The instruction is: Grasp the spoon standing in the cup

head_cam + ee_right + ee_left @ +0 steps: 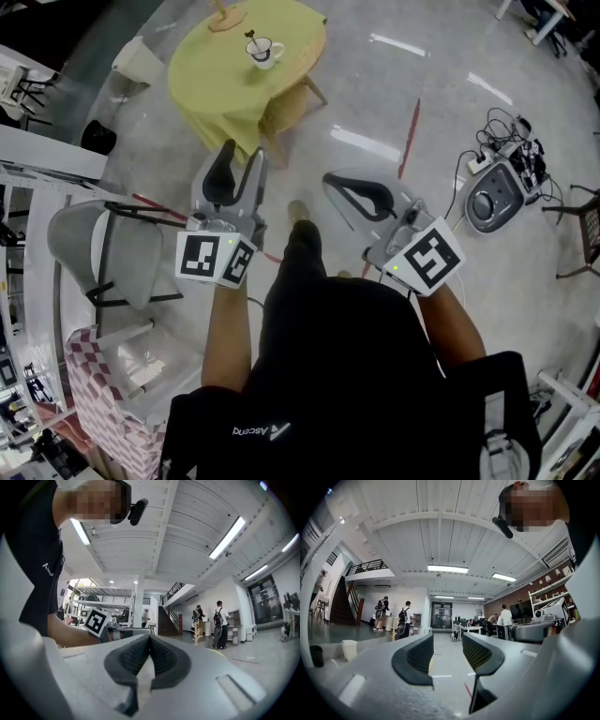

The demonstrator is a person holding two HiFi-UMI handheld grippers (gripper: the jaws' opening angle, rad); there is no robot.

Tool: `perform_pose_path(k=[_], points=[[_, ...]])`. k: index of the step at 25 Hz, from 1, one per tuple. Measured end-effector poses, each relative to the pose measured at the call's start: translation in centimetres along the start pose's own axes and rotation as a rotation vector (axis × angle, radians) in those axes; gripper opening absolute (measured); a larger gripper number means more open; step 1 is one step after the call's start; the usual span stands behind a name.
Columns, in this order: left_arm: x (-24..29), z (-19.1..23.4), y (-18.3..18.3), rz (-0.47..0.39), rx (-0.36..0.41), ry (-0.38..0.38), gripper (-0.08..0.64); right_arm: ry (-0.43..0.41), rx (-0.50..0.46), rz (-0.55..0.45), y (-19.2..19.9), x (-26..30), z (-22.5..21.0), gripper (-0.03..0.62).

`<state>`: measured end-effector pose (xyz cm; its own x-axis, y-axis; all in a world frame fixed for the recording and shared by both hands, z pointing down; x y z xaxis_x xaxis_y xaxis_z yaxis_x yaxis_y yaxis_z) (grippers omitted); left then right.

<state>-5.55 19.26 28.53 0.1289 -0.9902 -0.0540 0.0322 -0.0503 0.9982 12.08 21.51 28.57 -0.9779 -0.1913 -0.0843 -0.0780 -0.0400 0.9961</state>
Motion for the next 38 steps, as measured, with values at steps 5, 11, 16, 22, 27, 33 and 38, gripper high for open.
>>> perform_pose_path(k=[5,11,16,22,27,33,38], points=[[6.7,3.9,1.3,-0.003,-0.013,0.009,0.179,0.016,-0.002,0.021,1.3,3.3,-5.5,0.003],[17.1,9.5,2.9,0.015,-0.010,0.049,0.179,0.043,0.000,0.037,1.8,8.8,-14.1,0.003],[25.7,14.3,4.2,0.055,0.001,0.092,0.179,0.072,0.002,0.057,2.3,14.2,-21.3,0.003],[34.0,18.7,6.9,0.121,-0.006,0.139,0.181,0.110,-0.002,0.087,3.2,19.5,-28.8,0.003],[38.9,21.0,9.9,0.196,0.000,0.177,0.181,0.142,0.012,0.106,4.5,22.1,-33.4,0.003],[43.4,22.2,14.0,0.303,0.006,0.217,0.187,0.147,0.026,0.126,5.5,23.6,-37.3,0.003],[46.3,22.2,17.3,0.393,0.009,0.233,0.195,0.129,0.034,0.134,6.1,23.6,-40.1,0.003]])
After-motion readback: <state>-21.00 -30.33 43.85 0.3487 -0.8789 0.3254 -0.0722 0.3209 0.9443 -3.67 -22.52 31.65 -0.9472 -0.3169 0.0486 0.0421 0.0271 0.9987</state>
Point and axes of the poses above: the fingertips, and each gripper's own axes: x forward along the fingers, z to its left, y out of its underside, the point moved 5 cm from there along -x, backward along the fingers, and after that the axes turned 13 degrees about -y, right-handed, at the moved point
